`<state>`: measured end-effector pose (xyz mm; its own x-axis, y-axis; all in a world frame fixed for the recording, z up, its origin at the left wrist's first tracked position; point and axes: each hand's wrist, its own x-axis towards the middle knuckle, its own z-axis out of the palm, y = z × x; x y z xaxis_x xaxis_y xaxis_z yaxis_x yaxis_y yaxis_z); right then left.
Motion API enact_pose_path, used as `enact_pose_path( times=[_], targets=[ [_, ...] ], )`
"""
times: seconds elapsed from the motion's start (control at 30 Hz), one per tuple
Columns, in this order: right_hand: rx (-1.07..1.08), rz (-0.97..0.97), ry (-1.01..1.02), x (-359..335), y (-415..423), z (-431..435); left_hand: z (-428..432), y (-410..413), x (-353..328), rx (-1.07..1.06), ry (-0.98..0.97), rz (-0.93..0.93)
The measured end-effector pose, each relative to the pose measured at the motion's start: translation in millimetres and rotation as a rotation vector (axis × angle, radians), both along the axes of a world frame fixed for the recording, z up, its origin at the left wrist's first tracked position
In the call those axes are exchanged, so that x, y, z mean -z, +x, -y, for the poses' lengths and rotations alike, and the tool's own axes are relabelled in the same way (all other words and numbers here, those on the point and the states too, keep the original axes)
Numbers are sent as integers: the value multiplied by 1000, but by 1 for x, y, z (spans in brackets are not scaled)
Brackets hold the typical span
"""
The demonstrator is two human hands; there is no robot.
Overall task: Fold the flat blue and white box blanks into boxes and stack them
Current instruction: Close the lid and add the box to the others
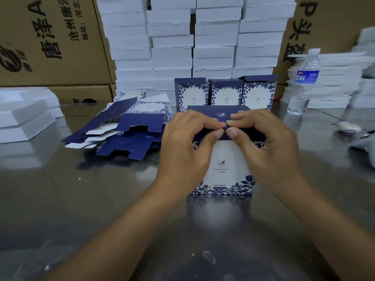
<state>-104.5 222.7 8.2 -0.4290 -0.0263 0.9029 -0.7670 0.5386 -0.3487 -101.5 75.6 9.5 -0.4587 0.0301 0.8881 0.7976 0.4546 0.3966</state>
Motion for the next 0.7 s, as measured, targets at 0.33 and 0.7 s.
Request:
enact_pose_path(
  times=[0.33, 0.7],
  targets=[
    [-51, 48, -68, -2, 0, -4, 8, -3, -1, 43, 73, 88],
    [-41, 66, -131, -2, -3, -10, 15, -9, 0, 93, 78, 151]
  ],
)
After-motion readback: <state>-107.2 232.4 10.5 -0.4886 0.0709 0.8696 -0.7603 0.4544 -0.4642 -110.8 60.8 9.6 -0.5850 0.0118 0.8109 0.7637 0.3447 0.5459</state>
